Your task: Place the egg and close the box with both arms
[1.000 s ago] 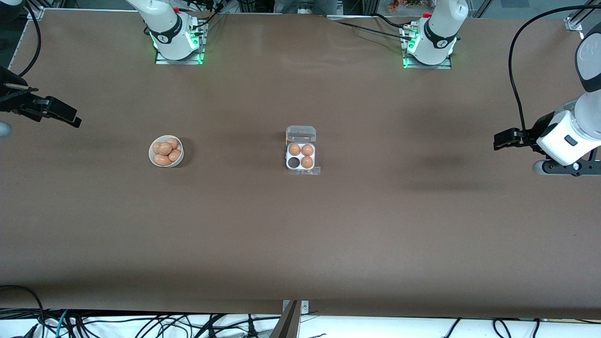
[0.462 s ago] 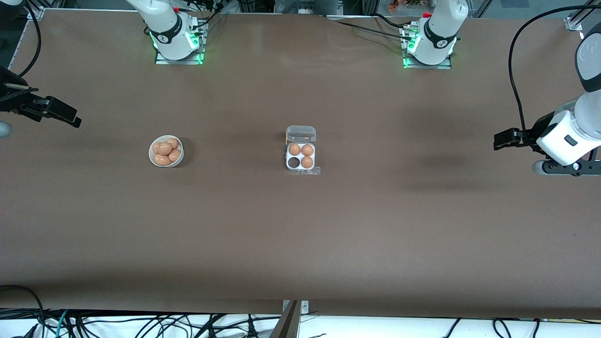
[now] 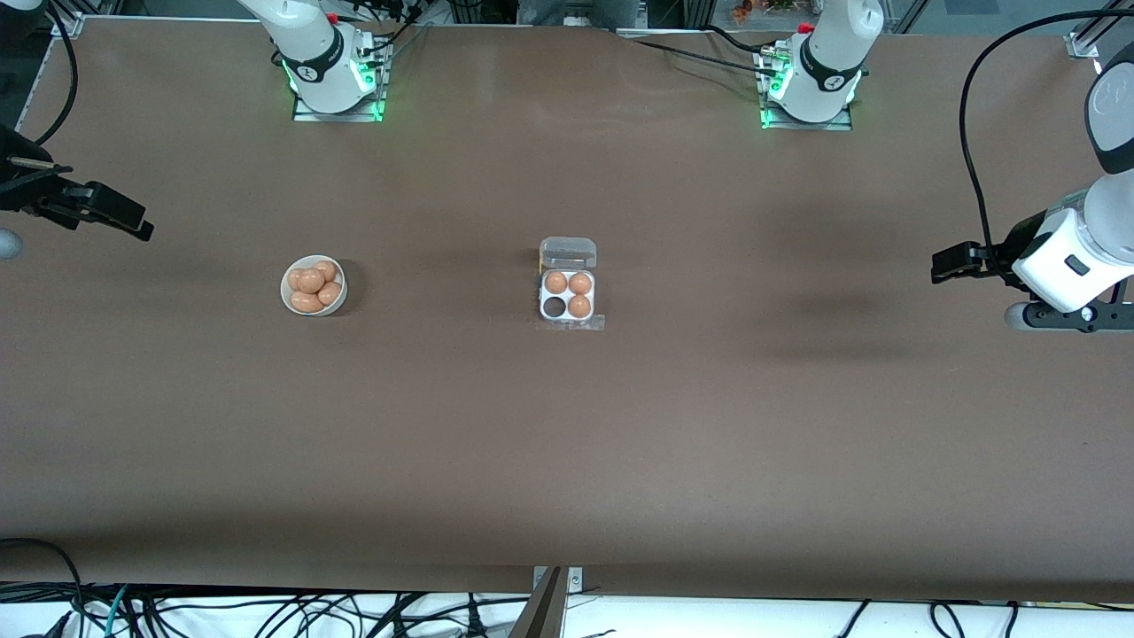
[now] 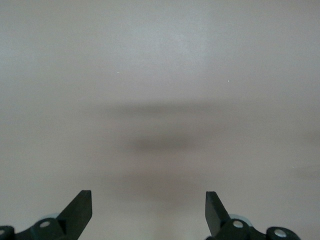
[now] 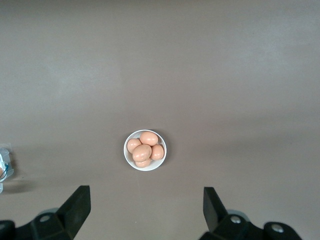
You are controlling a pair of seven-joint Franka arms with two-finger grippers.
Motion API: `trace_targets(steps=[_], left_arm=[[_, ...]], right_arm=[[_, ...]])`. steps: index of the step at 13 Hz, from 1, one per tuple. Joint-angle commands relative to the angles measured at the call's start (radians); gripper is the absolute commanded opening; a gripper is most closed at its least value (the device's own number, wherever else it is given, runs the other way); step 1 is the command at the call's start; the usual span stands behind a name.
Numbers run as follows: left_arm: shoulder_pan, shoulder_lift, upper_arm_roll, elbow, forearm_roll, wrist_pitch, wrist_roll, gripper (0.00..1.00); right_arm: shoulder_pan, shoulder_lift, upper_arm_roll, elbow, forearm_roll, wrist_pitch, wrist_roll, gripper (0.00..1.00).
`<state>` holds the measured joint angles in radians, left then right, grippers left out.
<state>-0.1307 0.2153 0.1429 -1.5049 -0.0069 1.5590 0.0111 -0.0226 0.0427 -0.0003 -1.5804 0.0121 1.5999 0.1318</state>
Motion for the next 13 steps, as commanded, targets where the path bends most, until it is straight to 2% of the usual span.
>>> trace_targets(steps=[1, 3, 9, 13], left_arm=[[-0.001, 0.004, 0.001, 0.017, -0.016, -0.013, 0.004, 1.00], [-0.001, 0.004, 0.001, 0.017, -0.016, -0.013, 0.004, 1.00], [-0.001, 0.004, 0.001, 0.014, -0.016, -0.013, 0.006, 1.00], [-0.001, 0.004, 0.001, 0.015, -0.016, -0.014, 0.004, 1.00]], right_arm=[[0.004, 0.005, 0.003, 0.022, -0.006, -0.023, 0.014, 1.00], [0.019, 0.029, 0.003, 0.011, -0.009, -0.014, 0.005, 1.00], [0.058, 0.187, 0.003, -0.007, 0.003, -0.038, 0.025, 1.00], [0.056, 0.244, 0.002, -0.075, 0.078, -0.002, 0.297, 1.00]])
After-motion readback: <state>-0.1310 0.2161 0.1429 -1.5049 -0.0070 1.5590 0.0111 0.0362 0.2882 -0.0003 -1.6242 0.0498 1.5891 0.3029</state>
